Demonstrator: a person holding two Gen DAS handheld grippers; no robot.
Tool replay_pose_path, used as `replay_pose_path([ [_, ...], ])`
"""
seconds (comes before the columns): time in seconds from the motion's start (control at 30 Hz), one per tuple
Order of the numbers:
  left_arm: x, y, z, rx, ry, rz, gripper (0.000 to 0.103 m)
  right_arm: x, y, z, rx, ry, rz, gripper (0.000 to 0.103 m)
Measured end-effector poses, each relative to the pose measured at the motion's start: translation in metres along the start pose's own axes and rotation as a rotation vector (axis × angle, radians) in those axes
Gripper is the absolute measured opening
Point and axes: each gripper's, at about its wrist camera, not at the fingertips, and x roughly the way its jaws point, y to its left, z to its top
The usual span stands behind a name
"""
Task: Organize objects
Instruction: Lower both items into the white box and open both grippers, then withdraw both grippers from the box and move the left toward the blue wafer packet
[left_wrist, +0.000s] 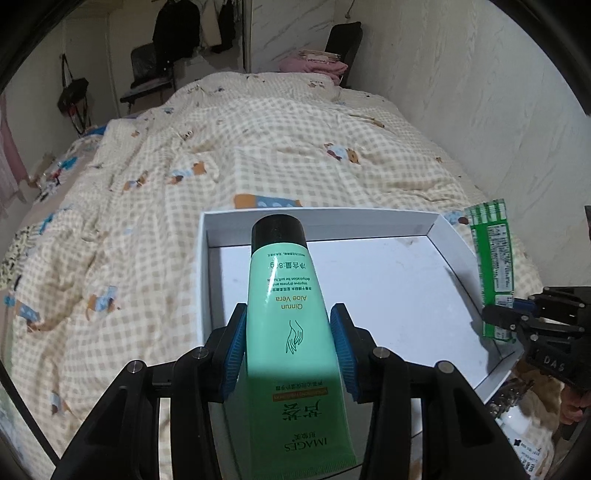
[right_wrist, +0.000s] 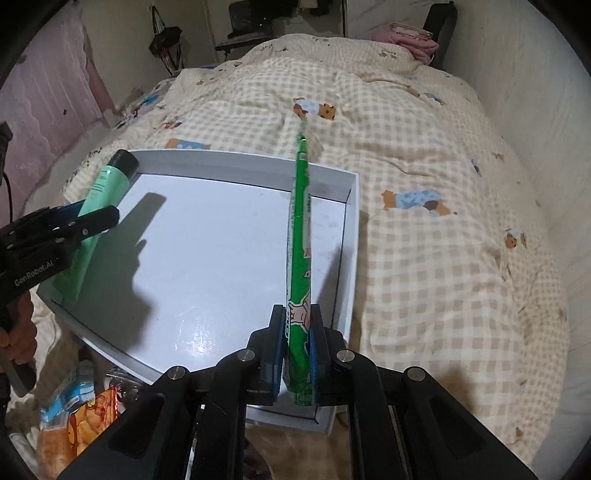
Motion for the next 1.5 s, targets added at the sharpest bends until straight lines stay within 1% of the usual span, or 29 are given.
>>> replay_pose_path([
  [0.13, 0.001, 0.0, 0.0, -0.018, 0.016, 0.013, 0.049, 0.003, 0.005, 0.006, -0.024, -0.008, -0.049, 0.013],
  [0.23, -0.005, -0.002, -0.001, -0.008, 0.005, 0.012, 0.049, 0.003, 0.005, 0.005, -0.019, 0.003, -0.051, 0.013],
  [0.27, -0.007, -0.002, -0.001, -0.003, -0.003, 0.008, 0.049, 0.002, 0.005, 0.004, -0.019, 0.002, -0.052, 0.016],
  [0.3, -0.009, -0.004, -0.002, 0.003, -0.014, 0.003, 0.049, 0.001, 0.006, 0.002, -0.021, 0.0, -0.049, 0.036],
  [0.33, -0.011, -0.005, -0.002, 0.009, -0.023, 0.0, 0.051, -0.001, 0.006, 0.002, -0.02, -0.006, -0.027, 0.048],
  [0.37, -0.012, -0.006, -0.002, 0.016, -0.03, -0.002, 0.054, -0.002, 0.007, 0.001, -0.015, -0.016, 0.032, 0.07],
  [0.4, -0.013, -0.007, -0.002, 0.023, -0.032, 0.003, 0.06, -0.004, 0.008, 0.002, -0.012, -0.032, 0.064, 0.079],
  [0.47, -0.017, -0.009, -0.001, 0.034, -0.044, 0.012, 0.061, -0.011, 0.013, 0.001, -0.026, -0.063, 0.027, 0.08],
  [0.5, -0.019, -0.009, -0.001, 0.037, -0.049, 0.016, 0.061, -0.015, 0.015, 0.002, -0.035, -0.076, 0.021, 0.08],
  [0.53, -0.022, -0.009, 0.0, 0.038, -0.053, 0.018, 0.061, -0.019, 0.015, 0.002, -0.037, -0.09, 0.032, 0.08],
  [0.63, -0.036, -0.006, 0.002, 0.024, -0.084, 0.013, 0.061, -0.039, 0.011, 0.003, -0.025, -0.146, 0.128, 0.08],
  [0.77, -0.073, 0.001, 0.0, 0.014, -0.184, 0.012, 0.062, -0.076, 0.005, 0.0, -0.021, -0.24, 0.205, 0.08],
  [0.83, -0.094, 0.002, -0.001, 0.026, -0.236, 0.018, 0.071, -0.095, 0.004, -0.001, -0.028, -0.274, 0.245, 0.081],
  [0.9, -0.117, 0.003, -0.006, 0.035, -0.295, 0.021, 0.074, -0.116, 0.003, -0.003, -0.036, -0.318, 0.263, 0.103],
  [0.97, -0.139, 0.006, -0.013, 0.038, -0.347, 0.017, 0.078, -0.14, 0.002, -0.011, -0.055, -0.38, 0.275, 0.103],
  [1.07, -0.168, 0.011, -0.026, 0.023, -0.408, -0.012, 0.08, -0.165, 0.005, -0.022, -0.085, -0.429, 0.282, 0.103],
  [1.17, -0.187, 0.011, -0.039, 0.032, -0.414, -0.023, 0.083, -0.183, 0.01, -0.039, -0.116, -0.461, 0.3, 0.103],
  [1.23, -0.196, 0.01, -0.051, 0.031, -0.407, -0.006, 0.086, -0.188, 0.015, -0.05, -0.138, -0.462, 0.309, 0.103],
  [1.27, -0.199, 0.011, -0.059, 0.027, -0.398, 0.015, 0.086, -0.189, 0.017, -0.056, -0.148, -0.466, 0.311, 0.103],
  [1.33, -0.202, 0.011, -0.072, 0.012, -0.4, 0.025, 0.086, -0.193, 0.022, -0.07, -0.169, -0.484, 0.313, 0.103],
  [1.43, -0.204, 0.017, -0.096, -0.044, -0.415, 0.011, 0.086, -0.189, 0.026, -0.088, -0.188, -0.485, 0.314, 0.103],
  [1.5, -0.203, 0.018, -0.106, -0.056, -0.421, -0.012, 0.086, -0.185, 0.025, -0.099, -0.186, -0.474, 0.328, 0.103],
])
